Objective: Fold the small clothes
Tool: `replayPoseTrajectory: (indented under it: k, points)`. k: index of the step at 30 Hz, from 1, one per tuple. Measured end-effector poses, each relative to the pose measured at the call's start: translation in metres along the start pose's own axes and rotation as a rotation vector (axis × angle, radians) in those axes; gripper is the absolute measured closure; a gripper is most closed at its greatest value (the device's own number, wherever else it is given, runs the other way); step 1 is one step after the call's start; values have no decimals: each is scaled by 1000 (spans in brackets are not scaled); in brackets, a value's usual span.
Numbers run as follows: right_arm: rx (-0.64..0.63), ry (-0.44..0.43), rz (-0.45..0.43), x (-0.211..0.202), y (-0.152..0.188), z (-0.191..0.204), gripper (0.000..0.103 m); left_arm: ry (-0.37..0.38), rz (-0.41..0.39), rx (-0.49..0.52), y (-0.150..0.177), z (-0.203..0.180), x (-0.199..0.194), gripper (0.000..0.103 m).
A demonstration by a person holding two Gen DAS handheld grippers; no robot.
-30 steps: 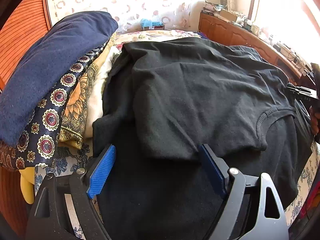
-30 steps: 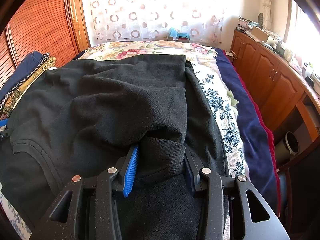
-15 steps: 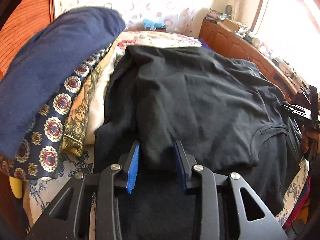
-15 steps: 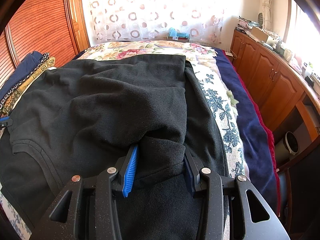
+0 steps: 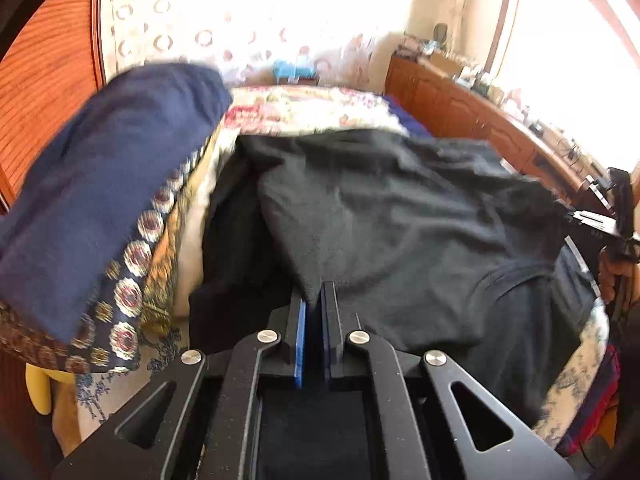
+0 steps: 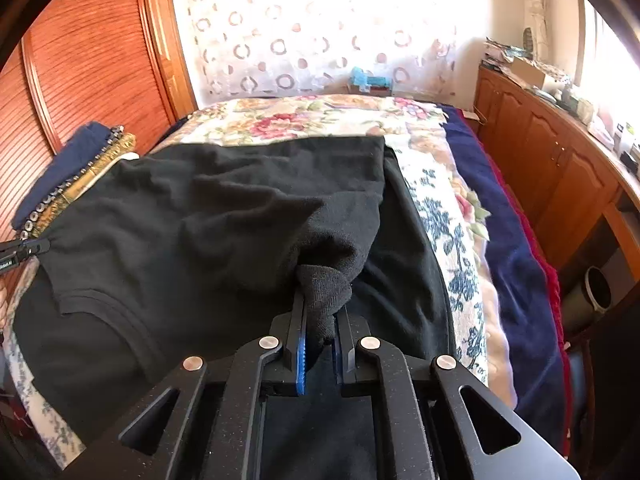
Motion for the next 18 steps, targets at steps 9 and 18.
replayPoseTrajectory:
  k: [9,18]
  points:
    - [5,-49,-147,-56,-1,9,94,43,-128,22,-15,-18,-57,96]
    - [4,-100,-194,-116,28,11,94,81,-176,-16,11,-12,-100,96]
Point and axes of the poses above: each gripper's, at about its wrist camera, not at the fingertips, and x roughly the way its jaws point, z to its left, y to its underside, the point moved 4 cm from there along x, roughly the way its jaws point, and after that the axes turned 4 degrees about x, right-handed, at the moved point
